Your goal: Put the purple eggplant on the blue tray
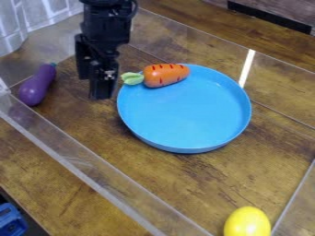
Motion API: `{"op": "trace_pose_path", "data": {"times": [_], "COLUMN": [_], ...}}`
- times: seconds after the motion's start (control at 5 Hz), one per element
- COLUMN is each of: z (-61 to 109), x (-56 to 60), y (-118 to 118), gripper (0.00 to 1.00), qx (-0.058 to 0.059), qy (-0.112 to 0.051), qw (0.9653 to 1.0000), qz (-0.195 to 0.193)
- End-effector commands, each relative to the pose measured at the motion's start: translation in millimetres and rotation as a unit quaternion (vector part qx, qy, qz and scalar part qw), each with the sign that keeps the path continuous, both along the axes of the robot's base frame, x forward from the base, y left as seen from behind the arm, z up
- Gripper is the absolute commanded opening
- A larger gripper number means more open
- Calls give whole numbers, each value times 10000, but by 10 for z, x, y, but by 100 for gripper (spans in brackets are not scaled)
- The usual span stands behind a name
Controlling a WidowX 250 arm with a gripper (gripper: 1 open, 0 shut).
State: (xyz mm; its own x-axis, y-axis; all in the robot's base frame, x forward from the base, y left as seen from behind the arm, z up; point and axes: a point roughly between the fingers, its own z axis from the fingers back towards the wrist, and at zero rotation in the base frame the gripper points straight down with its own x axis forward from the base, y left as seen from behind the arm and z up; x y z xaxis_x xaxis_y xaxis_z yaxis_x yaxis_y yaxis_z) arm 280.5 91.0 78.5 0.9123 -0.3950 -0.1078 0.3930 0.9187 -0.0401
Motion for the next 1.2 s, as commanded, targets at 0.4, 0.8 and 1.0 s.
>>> {"op": "trace_pose_path", "data": {"times": [0.4, 0.8, 1.0], "z": [148, 13, -64], "x": [-109, -162, -187], "y": [646, 879, 911], "gripper": [100, 100, 100], "qx": [351, 419, 418], "qy": [-344, -339, -352], "qw": [9986, 9985, 9985], "qz": [172, 96, 15]}}
